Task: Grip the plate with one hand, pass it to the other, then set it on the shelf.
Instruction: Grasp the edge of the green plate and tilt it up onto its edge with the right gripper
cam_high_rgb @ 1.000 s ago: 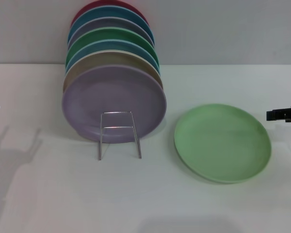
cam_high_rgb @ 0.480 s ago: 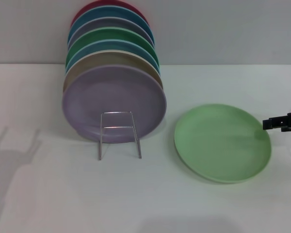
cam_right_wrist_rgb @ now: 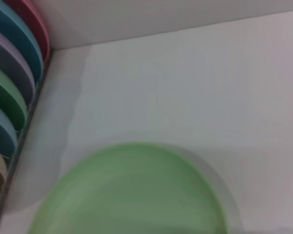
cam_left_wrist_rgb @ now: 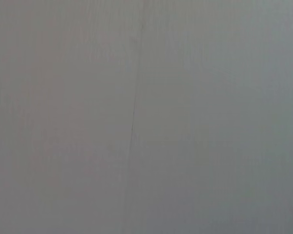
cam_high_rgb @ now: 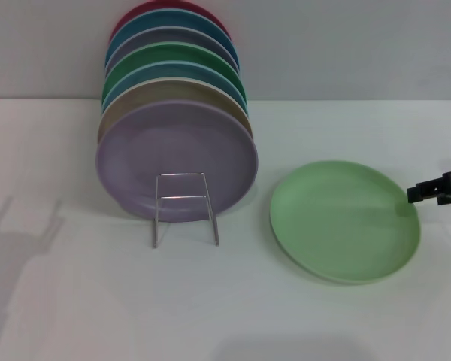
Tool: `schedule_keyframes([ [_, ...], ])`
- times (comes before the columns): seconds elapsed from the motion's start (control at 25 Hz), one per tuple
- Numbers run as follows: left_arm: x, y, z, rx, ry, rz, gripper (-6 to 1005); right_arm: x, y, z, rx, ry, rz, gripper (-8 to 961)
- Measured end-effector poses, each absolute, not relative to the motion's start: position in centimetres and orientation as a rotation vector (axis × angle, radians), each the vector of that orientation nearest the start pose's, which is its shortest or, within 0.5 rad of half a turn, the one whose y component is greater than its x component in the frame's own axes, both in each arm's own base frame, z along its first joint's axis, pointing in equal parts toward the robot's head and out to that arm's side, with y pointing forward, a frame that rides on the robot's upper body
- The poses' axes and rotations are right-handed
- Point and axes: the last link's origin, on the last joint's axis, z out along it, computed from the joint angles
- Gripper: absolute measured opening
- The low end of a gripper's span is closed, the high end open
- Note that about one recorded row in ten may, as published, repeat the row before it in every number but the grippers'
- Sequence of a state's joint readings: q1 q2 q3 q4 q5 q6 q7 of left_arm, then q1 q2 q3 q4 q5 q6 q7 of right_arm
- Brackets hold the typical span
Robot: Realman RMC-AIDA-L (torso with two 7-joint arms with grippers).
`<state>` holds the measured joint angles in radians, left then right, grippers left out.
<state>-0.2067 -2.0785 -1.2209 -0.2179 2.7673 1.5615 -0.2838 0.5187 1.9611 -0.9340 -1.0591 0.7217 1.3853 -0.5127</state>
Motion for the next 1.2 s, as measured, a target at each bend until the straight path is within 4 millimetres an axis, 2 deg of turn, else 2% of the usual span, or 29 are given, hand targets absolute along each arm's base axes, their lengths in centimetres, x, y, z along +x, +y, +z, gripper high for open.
schedule_keyframes([
  [0.32, -32.8, 25.7, 2.0, -1.482, -0.379, -0.988, 862, 27.3, 38.8, 8.5, -2.113, 1.53, -0.102, 641],
  [0.64, -32.7, 25.8, 2.0, -1.484, -0.378, -0.989, 862, 26.1, 39.3, 7.8, -2.146, 1.511, -0.131, 641],
  [1.2, -32.7, 25.8, 2.0, -1.484, -0.377, -0.99, 861, 25.8, 39.4, 7.5, -2.128, 1.542, -0.153, 642],
])
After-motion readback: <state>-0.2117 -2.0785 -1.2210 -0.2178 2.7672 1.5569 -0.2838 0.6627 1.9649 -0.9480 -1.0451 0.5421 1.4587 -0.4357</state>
